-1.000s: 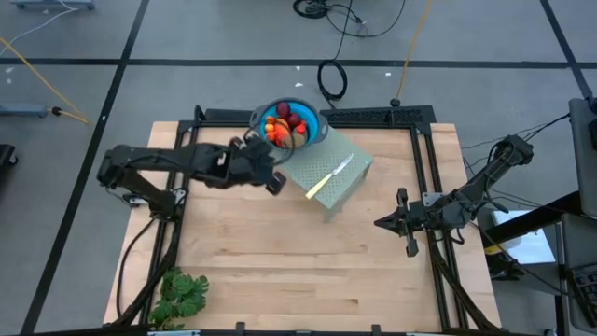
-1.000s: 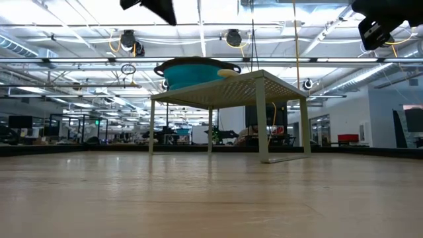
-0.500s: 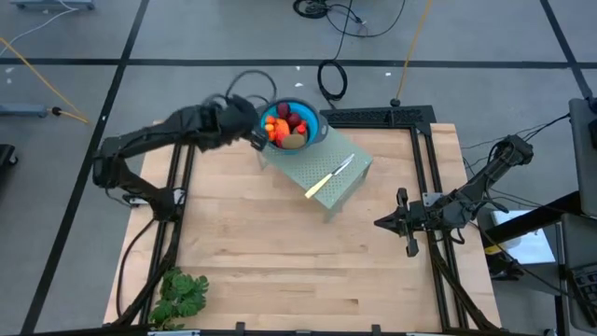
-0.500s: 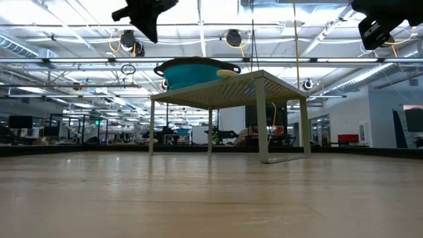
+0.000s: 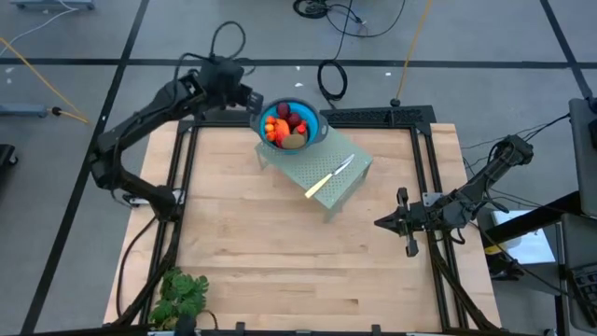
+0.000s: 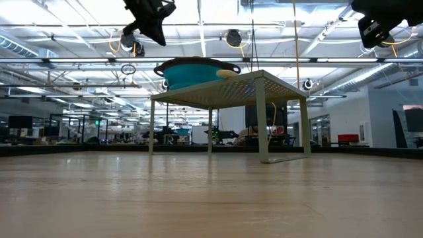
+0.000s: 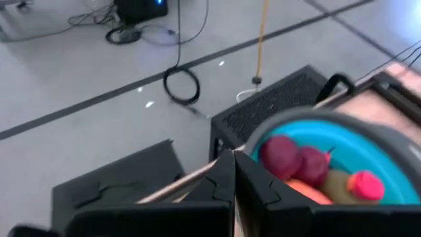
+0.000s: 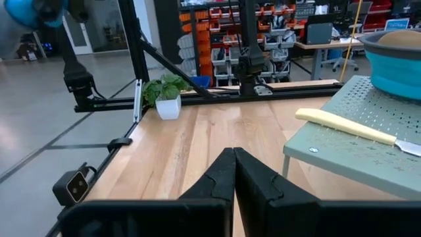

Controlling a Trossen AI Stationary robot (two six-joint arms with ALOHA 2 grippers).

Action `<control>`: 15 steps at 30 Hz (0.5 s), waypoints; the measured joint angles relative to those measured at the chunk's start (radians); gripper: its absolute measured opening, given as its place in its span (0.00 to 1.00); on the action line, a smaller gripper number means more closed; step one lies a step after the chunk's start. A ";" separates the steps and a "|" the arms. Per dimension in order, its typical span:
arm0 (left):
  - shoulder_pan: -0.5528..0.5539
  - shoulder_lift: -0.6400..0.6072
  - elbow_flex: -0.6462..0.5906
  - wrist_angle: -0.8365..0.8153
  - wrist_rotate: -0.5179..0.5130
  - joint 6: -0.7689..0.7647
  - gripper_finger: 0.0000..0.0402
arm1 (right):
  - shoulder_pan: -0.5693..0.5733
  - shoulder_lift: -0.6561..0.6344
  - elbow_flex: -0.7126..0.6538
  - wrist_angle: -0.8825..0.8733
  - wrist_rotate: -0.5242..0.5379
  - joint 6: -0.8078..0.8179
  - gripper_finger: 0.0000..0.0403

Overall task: Pick & Place Fruit
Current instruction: Adjust the blue strainer bowl on the shelf

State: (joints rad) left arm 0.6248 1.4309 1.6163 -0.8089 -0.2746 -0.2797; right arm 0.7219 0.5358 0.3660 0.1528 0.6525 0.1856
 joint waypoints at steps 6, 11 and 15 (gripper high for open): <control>0.096 0.048 0.001 0.109 0.152 0.054 0.00 | 0.000 0.000 0.000 0.000 0.004 -0.040 0.00; 0.148 0.118 0.001 0.158 0.265 0.088 0.00 | 0.000 0.000 0.000 0.000 0.005 -0.073 0.00; 0.187 0.175 0.001 0.193 0.336 0.096 0.00 | 0.000 0.000 0.000 0.000 0.005 -0.079 0.00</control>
State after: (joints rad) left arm 0.8114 1.6062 1.6169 -0.6161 0.0612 -0.1841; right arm 0.7216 0.5358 0.3660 0.1524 0.6575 0.1070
